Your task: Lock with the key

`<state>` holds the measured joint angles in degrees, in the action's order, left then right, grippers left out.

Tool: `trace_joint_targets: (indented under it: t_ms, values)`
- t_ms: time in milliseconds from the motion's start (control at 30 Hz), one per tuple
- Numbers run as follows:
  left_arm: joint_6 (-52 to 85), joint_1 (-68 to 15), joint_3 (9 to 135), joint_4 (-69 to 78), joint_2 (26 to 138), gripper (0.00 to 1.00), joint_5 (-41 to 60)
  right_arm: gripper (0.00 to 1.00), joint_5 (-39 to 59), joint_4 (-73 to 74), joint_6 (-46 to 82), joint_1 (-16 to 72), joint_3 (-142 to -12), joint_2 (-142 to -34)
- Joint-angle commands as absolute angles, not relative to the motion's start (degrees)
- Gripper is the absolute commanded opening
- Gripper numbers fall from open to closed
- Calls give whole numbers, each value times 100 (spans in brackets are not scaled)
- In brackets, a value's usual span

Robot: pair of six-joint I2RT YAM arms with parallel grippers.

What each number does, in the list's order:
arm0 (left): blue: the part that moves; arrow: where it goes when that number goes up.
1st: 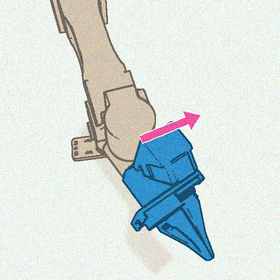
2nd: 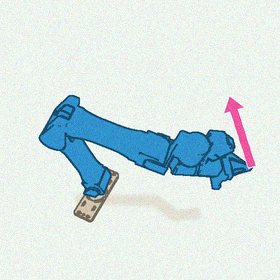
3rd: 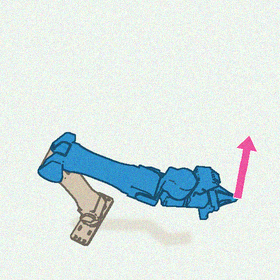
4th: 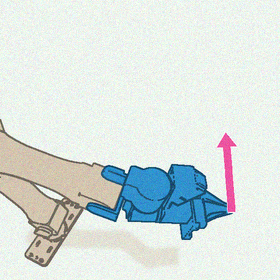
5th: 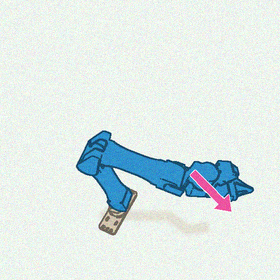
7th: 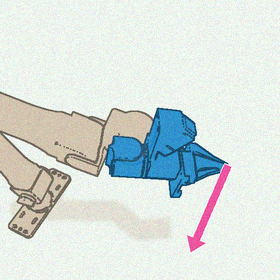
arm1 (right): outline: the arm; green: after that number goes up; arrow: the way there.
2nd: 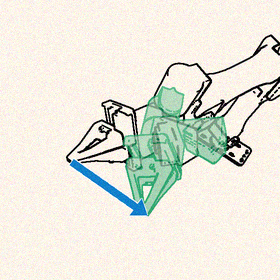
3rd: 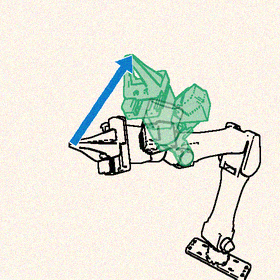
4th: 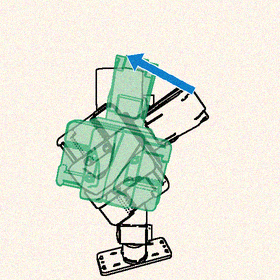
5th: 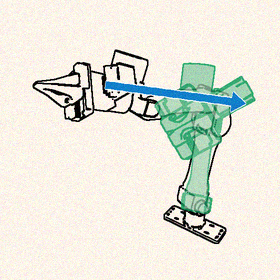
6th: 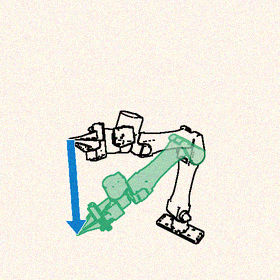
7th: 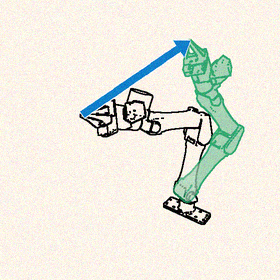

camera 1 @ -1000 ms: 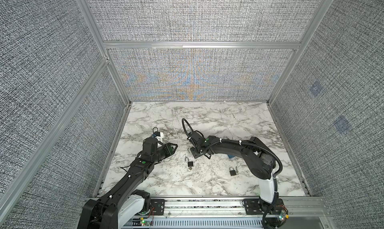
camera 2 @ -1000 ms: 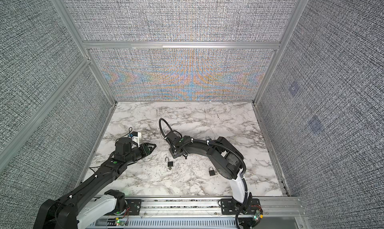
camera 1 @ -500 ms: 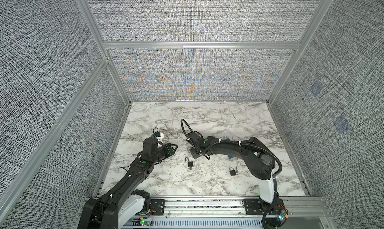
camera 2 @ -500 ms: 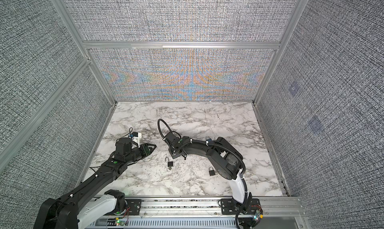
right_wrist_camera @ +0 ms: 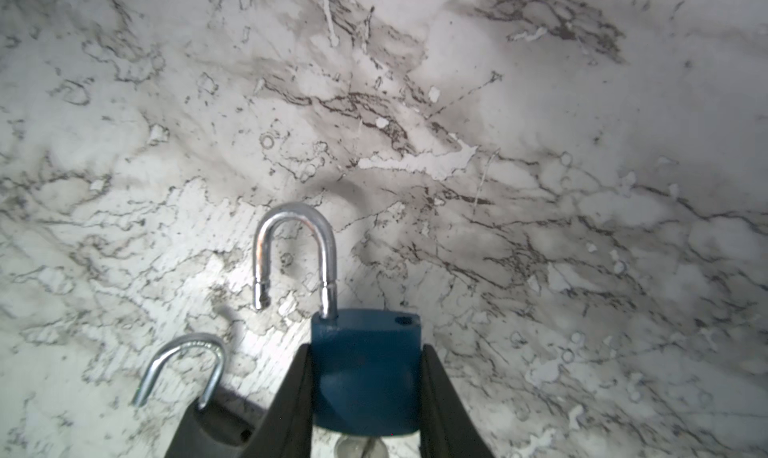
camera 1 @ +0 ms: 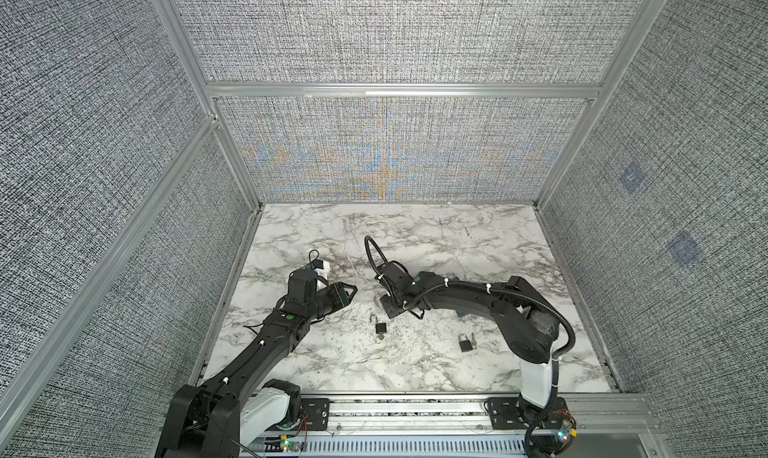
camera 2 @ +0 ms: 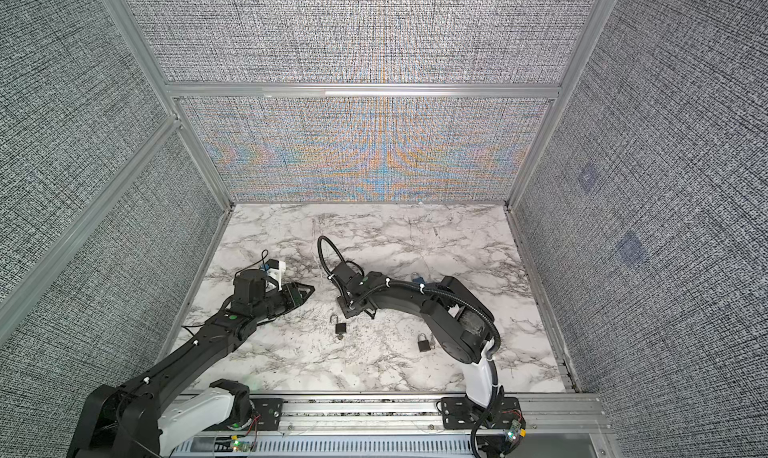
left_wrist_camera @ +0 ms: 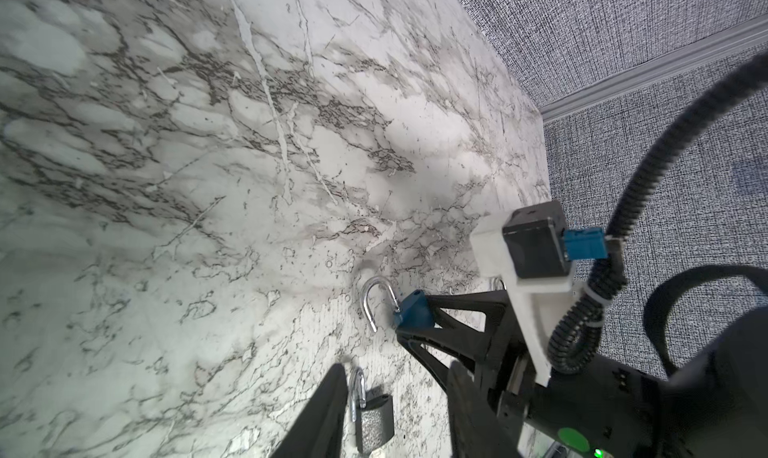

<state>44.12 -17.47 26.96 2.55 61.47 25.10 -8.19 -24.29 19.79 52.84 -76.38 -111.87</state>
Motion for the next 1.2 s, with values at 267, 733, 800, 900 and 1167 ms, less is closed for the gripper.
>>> trace_joint_targets:
  t_ms: [267, 733, 800, 900, 1167]
  values:
    - [4437, -1738, 2708, 608, 6365, 43, 2556, 23, -343, -1912, 2446, 5156, -6994, -10584]
    - [4286, -1784, 3041, 1529, 7754, 43, 3990, 23, -21, -1713, 2595, 5019, -6596, -9973]
    - [4193, -1838, 3142, 1512, 7847, 44, 4088, 23, 17, -1759, 2585, 5003, -6592, -9884]
    - [4083, -1969, 3266, 1495, 7996, 44, 4187, 23, 83, -1792, 2594, 4979, -6568, -9742]
    - [4008, -2233, 3427, 1564, 8254, 44, 4271, 23, 158, -1776, 2640, 4931, -6524, -9556]
